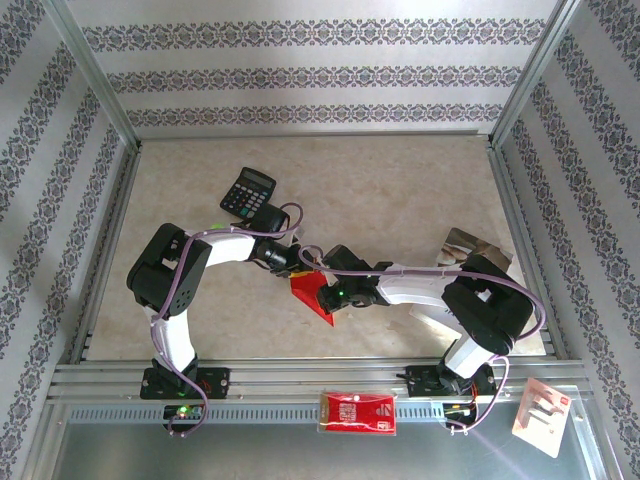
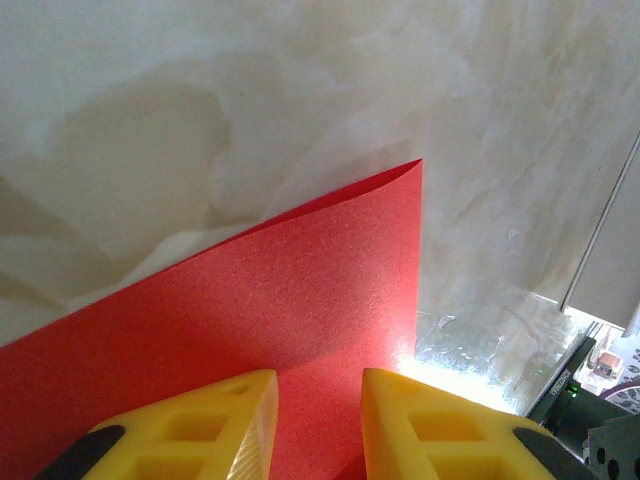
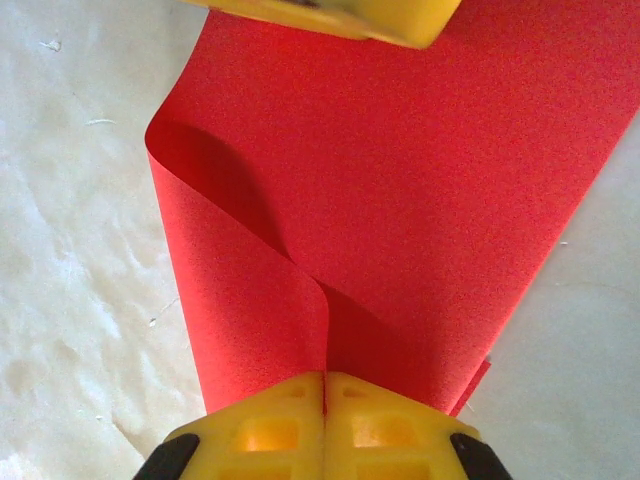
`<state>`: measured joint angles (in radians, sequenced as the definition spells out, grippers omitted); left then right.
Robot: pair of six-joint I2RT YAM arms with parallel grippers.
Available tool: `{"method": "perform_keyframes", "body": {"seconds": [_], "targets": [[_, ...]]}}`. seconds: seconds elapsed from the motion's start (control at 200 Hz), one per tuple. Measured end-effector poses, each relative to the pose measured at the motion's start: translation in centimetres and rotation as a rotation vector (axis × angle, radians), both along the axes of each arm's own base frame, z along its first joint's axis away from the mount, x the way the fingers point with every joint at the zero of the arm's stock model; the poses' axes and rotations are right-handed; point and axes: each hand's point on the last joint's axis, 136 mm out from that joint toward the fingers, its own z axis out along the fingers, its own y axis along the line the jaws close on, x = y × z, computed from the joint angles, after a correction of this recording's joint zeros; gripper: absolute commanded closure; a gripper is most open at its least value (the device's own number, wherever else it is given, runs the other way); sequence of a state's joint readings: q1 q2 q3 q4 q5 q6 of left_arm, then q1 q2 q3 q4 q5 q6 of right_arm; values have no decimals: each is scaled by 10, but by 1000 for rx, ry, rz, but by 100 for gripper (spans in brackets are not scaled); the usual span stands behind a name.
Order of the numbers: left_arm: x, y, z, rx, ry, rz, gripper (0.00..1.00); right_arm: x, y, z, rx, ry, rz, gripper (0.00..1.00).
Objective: Fold a paper plane with a square sheet of paper (pick it up from the middle)
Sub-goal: Third fold the triangle at the center of the table.
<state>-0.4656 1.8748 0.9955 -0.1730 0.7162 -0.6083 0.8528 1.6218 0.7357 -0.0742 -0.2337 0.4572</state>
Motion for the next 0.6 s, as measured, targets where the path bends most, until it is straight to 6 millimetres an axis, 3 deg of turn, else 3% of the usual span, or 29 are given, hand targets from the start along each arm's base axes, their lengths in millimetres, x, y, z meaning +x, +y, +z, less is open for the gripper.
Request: {"method": "perform_keyframes", "body": {"seconds": [0.6], "targets": [[1,-1,0,-6,3,-3,71,3,1,8,21,-15,-3,98]]}}
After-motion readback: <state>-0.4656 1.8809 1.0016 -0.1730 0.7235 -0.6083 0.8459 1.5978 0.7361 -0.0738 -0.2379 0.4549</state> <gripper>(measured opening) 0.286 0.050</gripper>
